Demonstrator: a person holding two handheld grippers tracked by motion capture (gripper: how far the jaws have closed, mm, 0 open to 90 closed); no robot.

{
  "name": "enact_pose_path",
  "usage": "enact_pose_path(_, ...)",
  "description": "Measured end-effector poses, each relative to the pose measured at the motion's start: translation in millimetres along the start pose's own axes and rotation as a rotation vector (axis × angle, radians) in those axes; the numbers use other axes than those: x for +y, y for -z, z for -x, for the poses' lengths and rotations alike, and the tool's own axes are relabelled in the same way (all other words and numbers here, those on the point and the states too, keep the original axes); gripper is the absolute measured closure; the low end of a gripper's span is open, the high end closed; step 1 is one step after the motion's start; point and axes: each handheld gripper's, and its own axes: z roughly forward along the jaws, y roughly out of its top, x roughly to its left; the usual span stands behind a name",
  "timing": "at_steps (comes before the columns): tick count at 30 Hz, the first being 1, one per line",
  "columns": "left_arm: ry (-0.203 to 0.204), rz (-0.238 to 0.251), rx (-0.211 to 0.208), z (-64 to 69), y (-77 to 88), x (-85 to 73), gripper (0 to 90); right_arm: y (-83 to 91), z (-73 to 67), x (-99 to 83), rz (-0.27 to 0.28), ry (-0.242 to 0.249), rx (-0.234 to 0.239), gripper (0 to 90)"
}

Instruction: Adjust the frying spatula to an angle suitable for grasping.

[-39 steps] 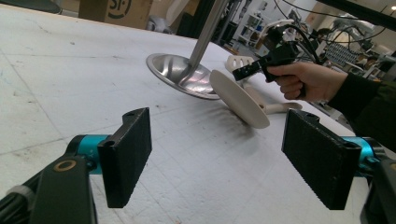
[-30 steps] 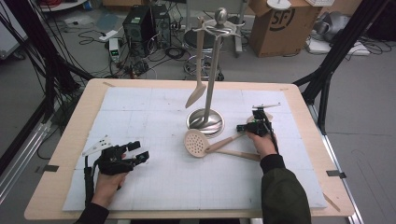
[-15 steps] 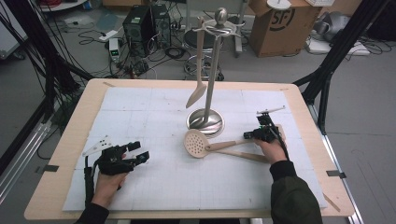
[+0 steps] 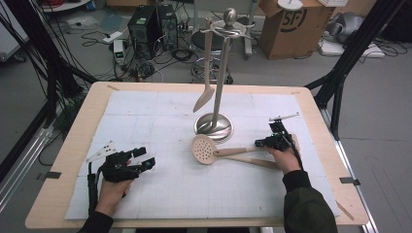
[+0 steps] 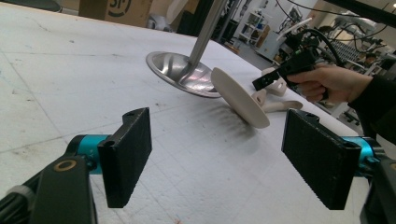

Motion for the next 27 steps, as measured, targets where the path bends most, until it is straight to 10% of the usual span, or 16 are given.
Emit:
enact_pose_path(17, 0.0, 0.0, -0.001, 0.2, 0.0, -0.1, 24.8, 5.8, -2.9, -5.2, -0.019, 0.021, -0.018, 89.8)
enact_pose_path(27, 0.001, 0.0, -0.002, 0.1, -0.1, 0.0, 24.8, 16.9, -24.6, -7.2, 0.005, 0.119, 0.137, 89.7)
